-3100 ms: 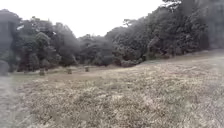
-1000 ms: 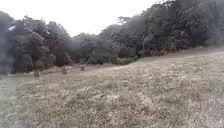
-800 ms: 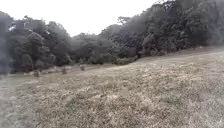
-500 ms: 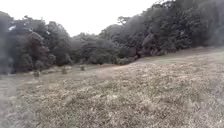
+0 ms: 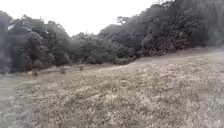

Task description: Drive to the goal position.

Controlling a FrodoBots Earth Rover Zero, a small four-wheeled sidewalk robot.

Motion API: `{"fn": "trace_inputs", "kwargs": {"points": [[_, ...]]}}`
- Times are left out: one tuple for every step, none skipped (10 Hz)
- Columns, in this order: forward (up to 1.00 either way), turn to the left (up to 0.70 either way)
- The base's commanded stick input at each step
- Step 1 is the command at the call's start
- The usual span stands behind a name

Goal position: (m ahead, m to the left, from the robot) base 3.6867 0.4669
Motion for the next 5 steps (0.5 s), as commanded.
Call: {"fn": "trace_inputs", "kwargs": {"points": [[0.45,-0.25],[0.0,-0.04],[0.0,-0.02],[0.0,0.0],[0.0,0.0]]}}
